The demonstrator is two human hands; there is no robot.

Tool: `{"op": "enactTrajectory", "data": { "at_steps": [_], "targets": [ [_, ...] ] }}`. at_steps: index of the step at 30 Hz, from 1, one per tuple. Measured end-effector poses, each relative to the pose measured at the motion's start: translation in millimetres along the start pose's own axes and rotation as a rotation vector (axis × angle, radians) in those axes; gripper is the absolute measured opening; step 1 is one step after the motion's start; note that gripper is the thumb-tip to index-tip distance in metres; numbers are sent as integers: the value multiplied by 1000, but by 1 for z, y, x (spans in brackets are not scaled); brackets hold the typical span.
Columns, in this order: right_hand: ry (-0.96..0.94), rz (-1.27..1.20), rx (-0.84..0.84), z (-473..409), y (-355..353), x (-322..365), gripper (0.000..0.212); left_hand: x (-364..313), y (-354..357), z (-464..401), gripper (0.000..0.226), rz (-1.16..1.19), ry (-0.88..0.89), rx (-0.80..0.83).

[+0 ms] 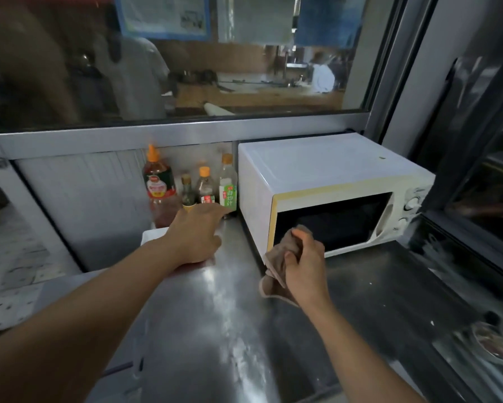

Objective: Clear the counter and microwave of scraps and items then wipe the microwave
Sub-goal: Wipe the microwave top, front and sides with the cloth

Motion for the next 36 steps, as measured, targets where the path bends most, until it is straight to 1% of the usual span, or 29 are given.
{"op": "enactTrajectory", "data": {
  "at_steps": [5, 10, 15, 20, 23, 26, 28, 31, 33, 36],
  "targets": [
    [-46, 6, -42, 3, -5, 29, 44, 23, -10, 18, 64, -22, -5, -1],
    [-61, 46, -121, 3, 3, 54, 44, 45, -22, 14, 63, 16, 47, -20],
    [-30, 24, -276, 1, 18, 75, 54, 82, -29, -3, 64, 33, 189, -57],
    [49, 44, -410, 15, 33, 104, 41, 122, -31, -17, 64, 26, 363, 56],
    [103, 60, -484, 31, 43, 114, 39, 139, -35, -31, 63, 11, 456, 85],
    [140, 110, -597, 42, 45, 114, 37, 144, -38, -41, 60, 59, 511, 81],
    [136, 262, -654, 44, 42, 116, 39, 140, -35, -44, 59, 94, 552, 95],
    [130, 302, -645, 37, 45, 117, 40, 133, -23, -51, 61, 113, 599, 137],
    [98, 326, -685, 28, 46, 119, 41, 128, -17, -61, 62, 119, 621, 142],
    [40, 363, -696, 5, 49, 112, 42, 120, -15, -79, 61, 119, 636, 135]
  ]
}}
Point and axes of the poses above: each hand's wrist, its own z-axis away from the middle knuckle, its own y-axis out of the palm, x = y × z, the point moved 8 cm from there along -z, towards the middle knuckle, and after that the axes turned 5 degrees about -x, right-handed, at the moved point
